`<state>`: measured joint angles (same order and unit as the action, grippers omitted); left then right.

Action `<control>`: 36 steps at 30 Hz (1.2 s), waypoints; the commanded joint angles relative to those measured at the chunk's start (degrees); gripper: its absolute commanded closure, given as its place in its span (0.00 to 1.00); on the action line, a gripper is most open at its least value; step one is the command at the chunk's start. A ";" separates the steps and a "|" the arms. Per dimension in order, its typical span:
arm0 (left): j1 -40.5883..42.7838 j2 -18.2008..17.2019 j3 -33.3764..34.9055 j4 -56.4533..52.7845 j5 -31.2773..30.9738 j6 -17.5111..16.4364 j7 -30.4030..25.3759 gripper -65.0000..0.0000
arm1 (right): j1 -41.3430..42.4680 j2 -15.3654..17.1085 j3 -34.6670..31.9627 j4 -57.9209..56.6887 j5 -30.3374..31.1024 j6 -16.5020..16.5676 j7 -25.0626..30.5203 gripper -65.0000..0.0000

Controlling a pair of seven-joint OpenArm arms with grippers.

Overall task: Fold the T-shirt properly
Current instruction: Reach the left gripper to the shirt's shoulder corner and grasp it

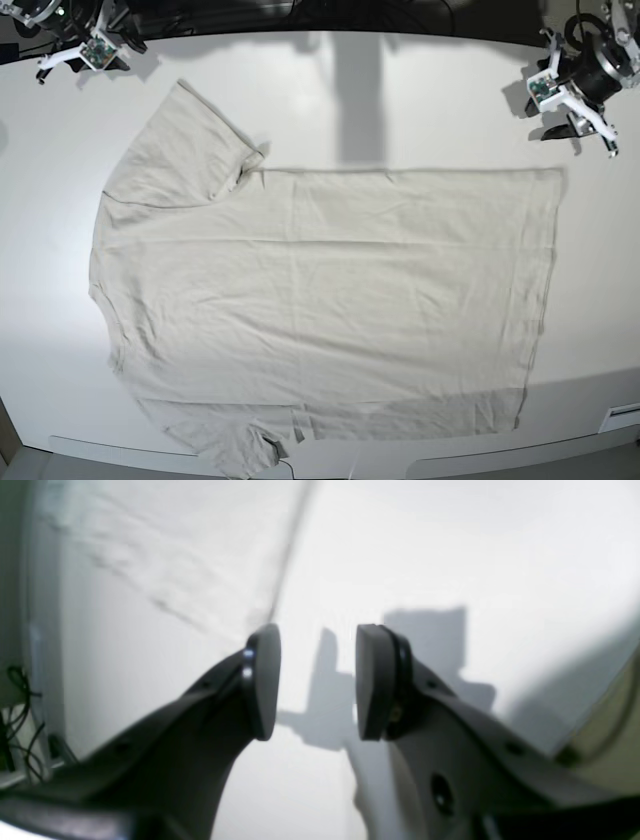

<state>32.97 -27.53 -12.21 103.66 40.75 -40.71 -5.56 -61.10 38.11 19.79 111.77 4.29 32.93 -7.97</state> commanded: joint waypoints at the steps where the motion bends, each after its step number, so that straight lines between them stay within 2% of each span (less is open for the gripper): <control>1: -1.11 -1.29 1.11 -0.87 0.37 1.25 -0.66 0.63 | -0.68 0.44 0.44 0.74 0.46 -0.87 -0.13 0.69; 4: -4.96 -2.21 5.35 -5.64 1.46 5.01 -0.48 0.63 | -0.68 0.44 0.44 0.74 0.46 -2.21 -2.43 0.69; 10: -12.52 -2.21 10.36 -12.52 1.49 8.83 0.20 0.63 | -0.66 -0.46 0.46 0.74 0.44 -5.90 -3.06 0.69; 18: -19.89 -2.97 12.39 -21.59 2.47 9.09 0.15 0.63 | -0.66 -2.40 0.46 0.74 0.42 -6.62 -3.15 0.69; 23: -21.38 -5.11 13.14 -25.05 2.95 9.18 -0.57 0.63 | -0.66 -2.40 0.46 0.74 0.42 -6.88 -3.23 0.69; 29: -22.69 -5.05 13.22 -28.72 2.97 9.14 -1.55 0.63 | -0.63 -2.38 0.46 0.74 0.42 -6.88 -3.19 0.69; 33: -22.51 -5.07 15.47 -29.14 6.34 9.05 -1.44 0.63 | -0.63 -2.38 0.46 0.74 0.42 -6.91 -3.19 0.69; 36: -22.53 -5.07 18.99 -29.11 6.38 9.05 0.81 0.74 | -0.66 -2.38 0.46 0.74 0.42 -6.91 -3.23 0.69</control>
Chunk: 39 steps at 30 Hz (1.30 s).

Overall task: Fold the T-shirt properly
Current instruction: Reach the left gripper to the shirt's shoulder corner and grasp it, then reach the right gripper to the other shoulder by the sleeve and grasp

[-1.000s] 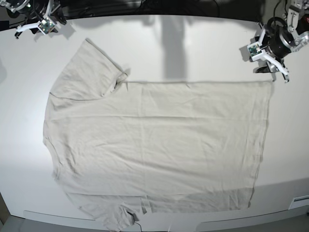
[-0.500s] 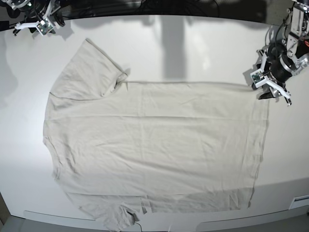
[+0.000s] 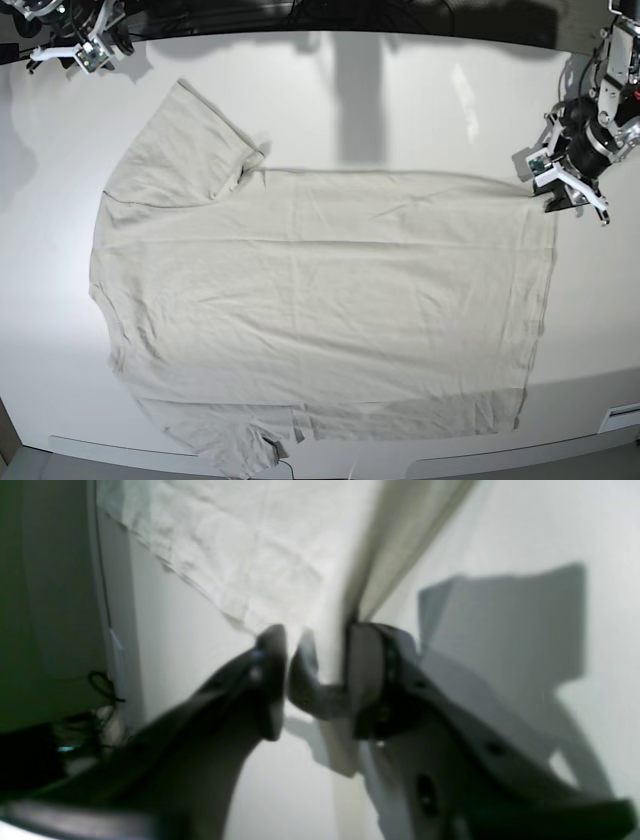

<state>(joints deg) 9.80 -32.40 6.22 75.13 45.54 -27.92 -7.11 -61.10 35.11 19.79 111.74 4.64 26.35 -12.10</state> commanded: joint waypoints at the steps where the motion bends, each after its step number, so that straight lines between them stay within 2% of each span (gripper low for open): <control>1: 0.63 -0.17 1.73 -0.59 1.60 -3.74 2.97 0.82 | -0.66 0.61 0.46 0.76 0.07 -0.31 0.90 0.69; 3: 0.66 -0.17 3.58 -0.59 1.57 -3.74 4.50 1.00 | -0.63 0.61 0.46 0.76 0.02 -0.33 0.92 0.69; 6: 0.66 -0.17 4.76 -0.59 1.40 -3.72 7.93 1.00 | -0.61 0.70 0.46 0.76 -0.46 -0.87 1.25 0.69; 8: 0.66 -0.20 4.76 -0.59 1.38 -3.67 9.49 1.00 | -0.26 0.96 0.46 0.76 -2.67 -2.08 2.23 0.69; 11: 0.70 -0.15 4.76 -0.59 1.33 -3.56 10.80 1.00 | 1.44 1.73 0.42 0.76 -7.28 -1.86 2.43 0.69; 15: 0.98 -0.15 4.76 -0.57 -2.29 -3.56 12.28 1.00 | 3.50 4.87 0.28 0.76 -9.42 -1.88 2.47 0.60; 19: 1.51 -0.15 4.76 -0.52 -5.60 -3.56 13.92 1.00 | 5.84 8.92 -1.40 0.74 -11.74 -1.88 2.71 0.60; 22: 1.77 -0.15 4.76 -0.52 -5.57 -3.54 14.03 1.00 | 9.57 10.82 -4.94 0.44 -13.79 -1.97 2.89 0.60; 25: 1.75 0.00 4.76 -0.52 -6.25 -3.54 15.10 1.00 | 15.37 11.30 -10.93 -1.66 -14.40 -2.14 2.86 0.60; 29: 1.75 0.00 4.76 -0.52 -6.99 -3.54 15.04 1.00 | 23.30 11.26 -19.43 -6.82 -22.58 -3.02 2.80 0.60; 35: 1.75 0.00 4.76 -0.52 -7.06 -3.52 15.47 1.00 | 30.93 11.28 -28.44 -12.85 -33.48 -2.89 2.12 0.60; 39: 1.75 -0.02 4.76 -0.52 -7.08 -3.19 16.13 1.00 | 33.07 11.74 -31.19 -13.79 -36.02 -1.90 -1.11 0.60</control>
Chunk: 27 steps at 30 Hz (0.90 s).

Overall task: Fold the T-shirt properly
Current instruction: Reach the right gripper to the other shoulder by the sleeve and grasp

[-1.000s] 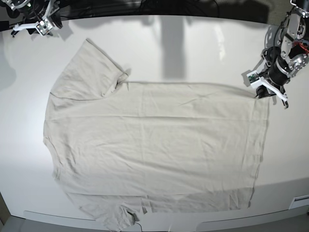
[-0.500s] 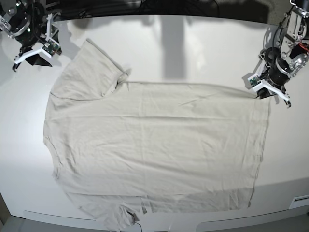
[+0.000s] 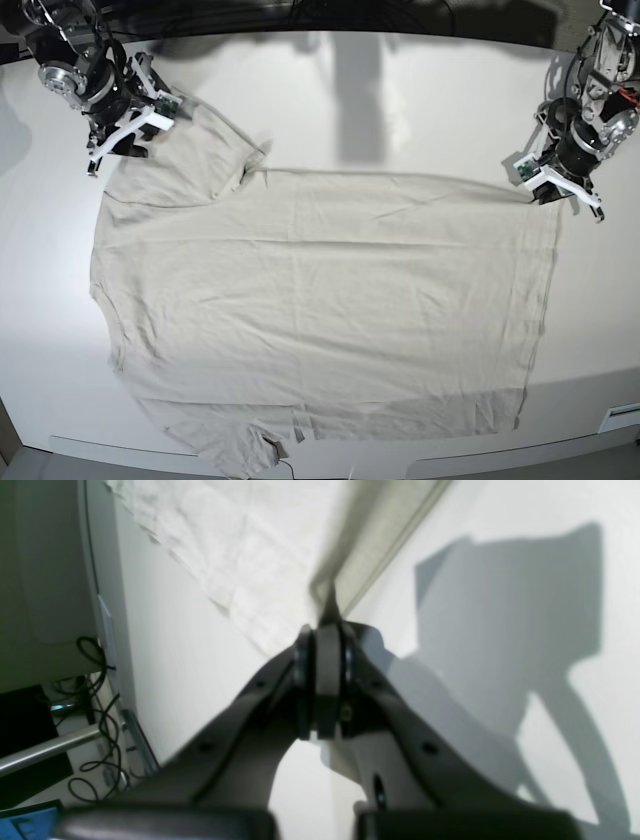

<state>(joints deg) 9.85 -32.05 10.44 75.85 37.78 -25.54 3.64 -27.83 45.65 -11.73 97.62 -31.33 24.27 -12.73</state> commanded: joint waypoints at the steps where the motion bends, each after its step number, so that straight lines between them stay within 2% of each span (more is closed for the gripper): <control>1: 1.70 -0.37 0.55 -1.25 0.68 -4.90 5.49 1.00 | -0.11 1.60 0.33 0.35 0.00 0.37 -0.66 0.60; 4: 1.70 -0.37 0.55 -1.25 0.46 -2.67 6.14 1.00 | -0.13 3.56 0.35 0.35 0.04 0.37 -1.66 0.60; 7: 1.70 -0.37 0.55 -1.25 -0.76 -2.67 6.23 1.00 | -0.13 5.03 0.35 0.33 0.72 0.42 -4.00 0.60; 12: 1.70 -0.37 0.55 -1.25 -2.49 -2.69 6.47 1.00 | -0.13 4.83 0.33 0.33 2.16 1.49 -4.09 0.60; 15: 1.70 -0.37 0.55 -1.25 -2.49 -2.69 7.10 1.00 | -0.13 5.05 0.35 0.35 1.53 1.38 -6.36 0.60; 21: 1.70 -0.37 0.55 -1.25 -2.49 -2.69 7.10 1.00 | -0.11 7.91 0.35 0.35 1.55 0.59 -8.24 0.60; 24: 1.70 -0.35 0.55 -1.25 -2.51 -2.67 7.10 1.00 | -0.11 8.48 0.35 0.20 1.57 0.59 -7.72 0.60; 27: 1.70 -0.35 0.55 -1.25 -2.51 -2.67 7.10 1.00 | -0.07 8.15 0.35 -1.51 1.53 0.61 -3.13 0.60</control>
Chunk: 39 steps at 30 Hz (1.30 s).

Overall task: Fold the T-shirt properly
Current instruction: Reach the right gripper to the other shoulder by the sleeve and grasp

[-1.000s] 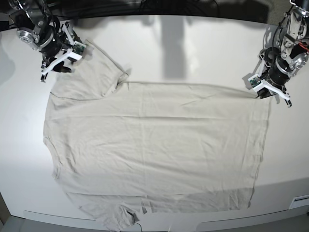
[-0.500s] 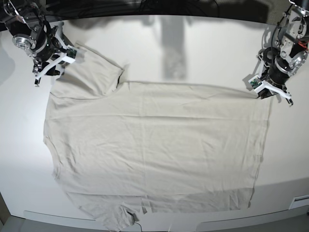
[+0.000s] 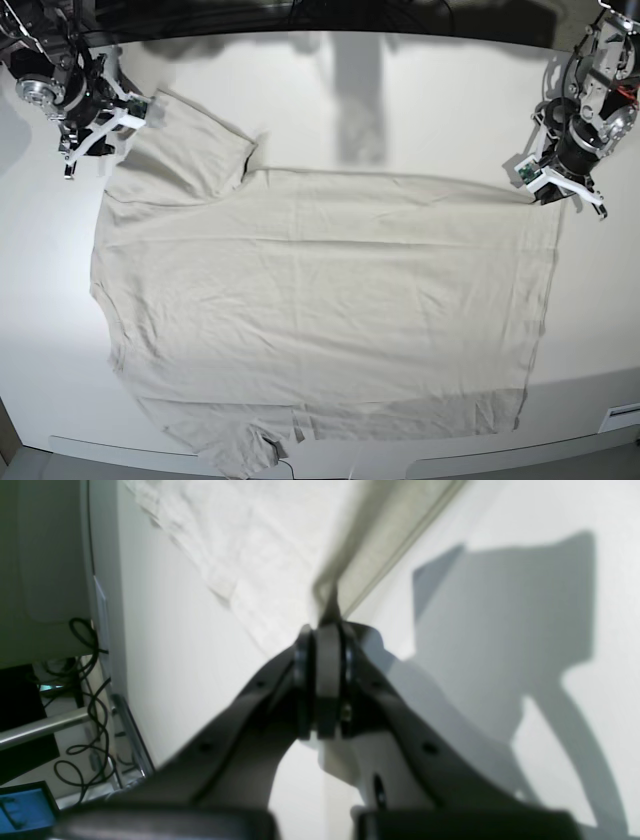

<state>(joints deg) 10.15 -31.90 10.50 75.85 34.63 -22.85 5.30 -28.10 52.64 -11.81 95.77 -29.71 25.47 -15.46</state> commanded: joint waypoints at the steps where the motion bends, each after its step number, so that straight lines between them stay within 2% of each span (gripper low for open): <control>1: 1.40 -0.50 0.48 -1.25 0.61 -5.35 5.51 1.00 | 0.39 0.90 0.42 -0.52 -0.09 -0.55 0.83 0.60; 5: 1.40 -0.50 0.48 -1.25 0.22 -5.38 5.79 1.00 | 2.36 -0.98 0.42 -3.85 -0.07 -0.50 1.73 0.60; 14: 1.38 -0.52 0.48 -1.25 0.22 -5.35 5.75 1.00 | 2.71 -2.86 -0.20 -4.28 -0.09 -0.39 4.61 0.60; 18: 1.25 -0.52 0.48 -1.25 0.24 -5.33 5.33 1.00 | 2.86 -4.00 -2.62 -4.28 -0.46 -0.46 4.55 0.60; 21: 1.25 -0.52 0.48 -1.25 0.24 -5.35 5.40 1.00 | 4.35 -5.16 -5.09 -4.28 -3.41 -0.63 3.76 0.60; 30: 1.27 -0.52 0.48 -1.25 0.22 -5.35 5.73 1.00 | 8.09 -7.58 -6.71 -4.28 -2.64 -0.44 1.95 0.60; 34: 1.27 -0.52 0.48 -1.25 0.22 -5.35 5.81 1.00 | 8.09 -7.61 -6.71 -4.31 -2.62 2.54 2.03 0.60; 36: 1.27 -0.52 0.48 -1.25 0.20 -5.35 5.81 1.00 | 8.11 -7.82 -6.71 -4.31 -2.64 2.58 2.12 0.60; 39: 1.27 -0.52 0.48 -1.25 0.17 -5.35 5.81 1.00 | 8.50 -8.37 -6.71 -4.87 0.20 2.38 2.21 0.71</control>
<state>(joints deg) 10.13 -31.90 10.50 75.85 34.41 -22.85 5.56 -19.59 43.77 -18.41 90.83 -30.39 26.13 -13.74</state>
